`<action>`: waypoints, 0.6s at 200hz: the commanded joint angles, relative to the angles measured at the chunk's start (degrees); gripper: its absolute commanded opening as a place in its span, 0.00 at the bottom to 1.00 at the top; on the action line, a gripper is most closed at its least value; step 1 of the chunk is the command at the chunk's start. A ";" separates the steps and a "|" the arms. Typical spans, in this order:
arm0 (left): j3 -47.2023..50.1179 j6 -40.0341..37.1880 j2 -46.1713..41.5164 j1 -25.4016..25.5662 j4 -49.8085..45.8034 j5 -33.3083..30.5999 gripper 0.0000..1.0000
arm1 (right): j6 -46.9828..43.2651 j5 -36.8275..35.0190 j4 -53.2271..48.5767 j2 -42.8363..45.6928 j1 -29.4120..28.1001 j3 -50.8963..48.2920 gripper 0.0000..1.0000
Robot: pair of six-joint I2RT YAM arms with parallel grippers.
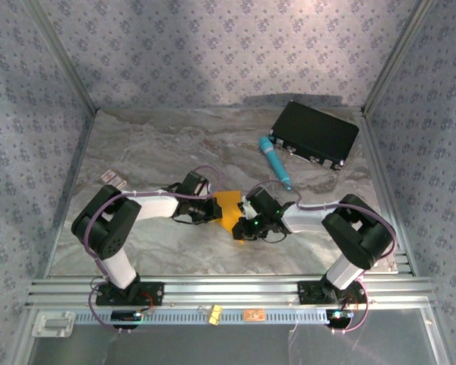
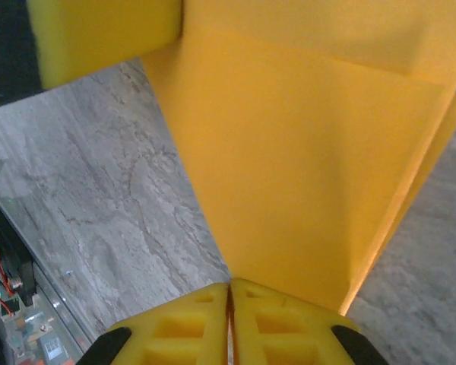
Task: Fold a paper plane with a square sheet of paper (pick it up from the middle)
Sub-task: Third fold the triangle at the center of the table.
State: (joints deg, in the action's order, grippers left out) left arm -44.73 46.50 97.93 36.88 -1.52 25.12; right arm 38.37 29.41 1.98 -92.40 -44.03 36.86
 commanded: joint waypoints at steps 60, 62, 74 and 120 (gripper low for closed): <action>5.50 7.86 -4.77 1.70 -0.96 -3.53 0.11 | 0.51 -8.56 -10.91 20.42 2.98 -9.18 0.16; 5.70 8.13 -5.12 1.77 -0.79 -3.69 0.12 | 0.82 -9.21 -11.00 20.95 3.07 -9.20 0.17; 5.97 8.47 -6.92 2.25 -0.59 -4.47 0.13 | 2.87 -12.93 -11.08 23.52 3.25 -9.48 0.24; 4.99 5.79 -14.98 2.25 -4.99 -8.13 0.29 | 5.75 -19.81 -9.26 24.82 2.14 -7.26 0.48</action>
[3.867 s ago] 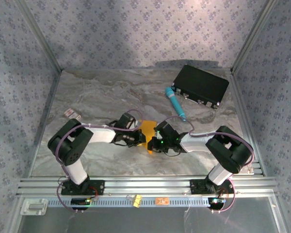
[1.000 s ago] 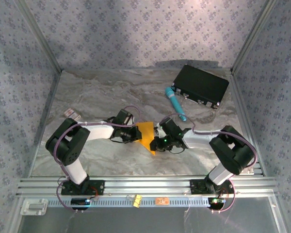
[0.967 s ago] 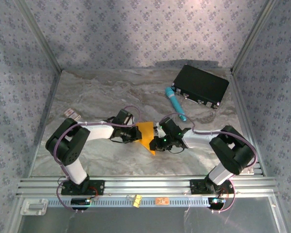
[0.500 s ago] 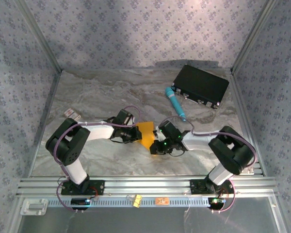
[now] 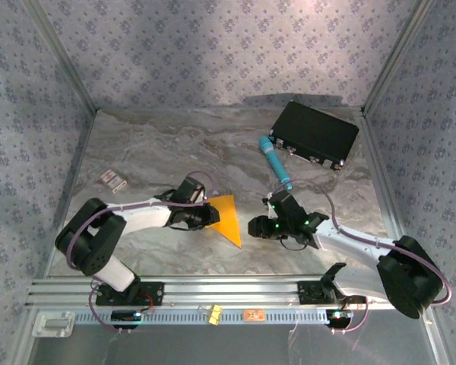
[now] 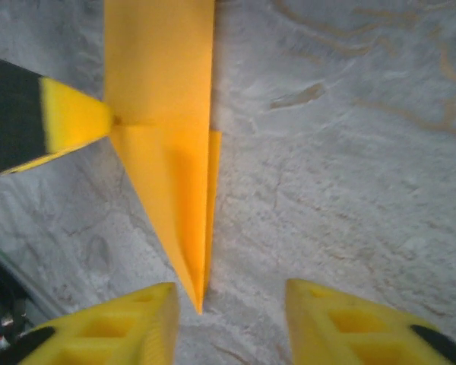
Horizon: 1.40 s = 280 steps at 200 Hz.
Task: Fold a paper plane with a square sheet of paper (pick it up from the middle)
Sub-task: Third fold the triangle at the center of the table, then fourth fold the wing at the center of the table.
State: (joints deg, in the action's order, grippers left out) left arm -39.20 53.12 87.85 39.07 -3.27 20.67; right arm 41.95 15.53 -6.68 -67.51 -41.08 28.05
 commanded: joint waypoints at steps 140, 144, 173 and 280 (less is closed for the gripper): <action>4.92 -3.21 -7.45 -14.97 0.80 13.07 0.41 | 2.27 -5.51 9.08 -10.83 -3.46 7.22 0.40; 4.93 -3.26 -7.36 -15.06 0.81 13.21 0.42 | 2.08 -5.36 9.20 -11.24 -3.63 7.42 0.40; 5.52 -3.15 -6.91 -15.52 1.39 13.70 0.43 | 0.93 -4.58 8.94 -14.01 -4.01 9.05 0.39; 6.37 -1.53 -4.91 -15.67 4.48 14.41 0.44 | -0.97 -4.08 8.79 -17.02 -4.54 10.20 0.39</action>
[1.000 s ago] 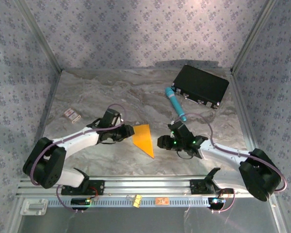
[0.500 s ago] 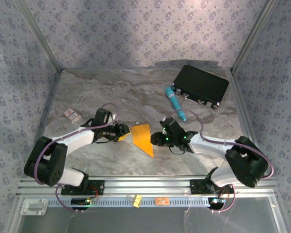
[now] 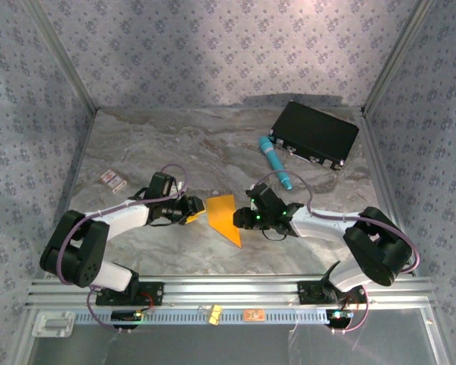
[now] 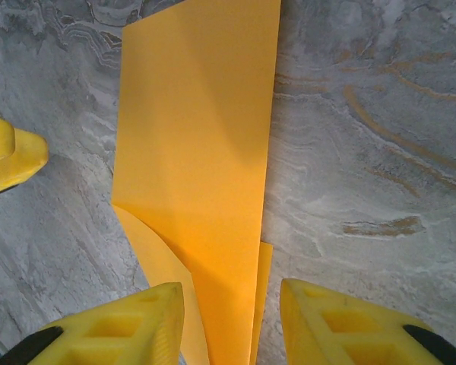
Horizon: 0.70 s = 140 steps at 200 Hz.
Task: Fold a paper plane with a square sheet of paper (pick it up from the middle)
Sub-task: Fourth fold the wing at the center of the table.
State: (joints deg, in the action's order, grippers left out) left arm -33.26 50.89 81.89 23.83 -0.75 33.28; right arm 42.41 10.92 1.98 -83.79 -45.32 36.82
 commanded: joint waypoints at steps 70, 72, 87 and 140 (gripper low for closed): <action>0.30 1.48 2.22 -0.37 3.19 3.26 0.44 | -1.89 3.29 2.16 -2.50 -0.19 1.50 0.38; 0.36 1.49 2.29 -0.37 3.21 3.24 0.44 | -1.96 3.27 2.15 -2.65 -0.18 1.59 0.38; 0.30 1.67 2.29 -0.36 3.30 3.20 0.44 | -2.00 3.56 2.41 -3.30 -0.21 1.81 0.36; -0.22 1.71 3.60 -0.24 3.64 4.12 0.45 | -2.57 5.56 4.04 -4.62 0.39 2.12 0.25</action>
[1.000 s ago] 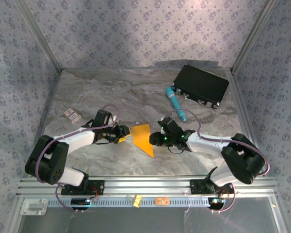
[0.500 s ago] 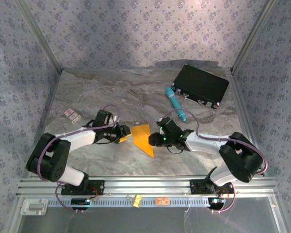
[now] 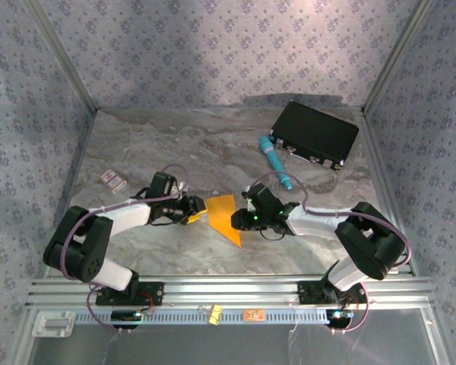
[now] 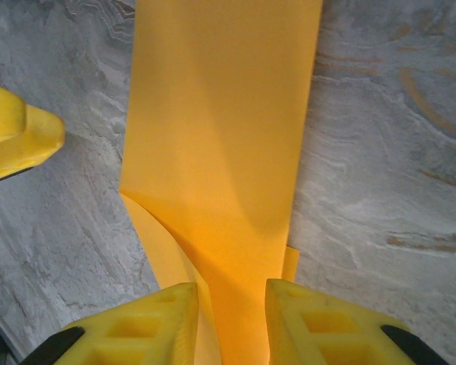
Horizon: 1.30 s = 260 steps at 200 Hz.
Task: Fold a paper plane with a square sheet of paper (pick it up from the middle)
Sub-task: Fourth fold the wing at the center of the table.
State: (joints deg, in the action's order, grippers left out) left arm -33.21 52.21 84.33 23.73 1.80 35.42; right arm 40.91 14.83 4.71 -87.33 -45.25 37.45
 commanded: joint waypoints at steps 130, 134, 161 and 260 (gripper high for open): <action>-6.12 -0.47 6.64 -0.35 0.78 5.72 0.56 | 0.17 7.21 9.96 3.95 3.46 -5.51 0.09; -6.16 -0.44 6.80 -0.41 0.97 5.71 0.56 | 0.21 7.23 10.14 4.01 3.60 -5.54 0.09; -6.77 0.00 7.76 -0.38 1.96 6.55 0.55 | 0.32 7.50 10.58 4.12 3.77 -6.10 0.09; -8.85 1.50 12.06 0.94 4.61 7.38 0.50 | 0.77 7.14 11.29 5.92 4.74 -8.11 0.09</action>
State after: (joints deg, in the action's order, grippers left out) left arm -39.72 53.01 95.07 23.77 4.19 40.99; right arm 41.12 21.91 15.35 -82.85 -40.86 30.00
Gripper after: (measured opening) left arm 0.527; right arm 0.092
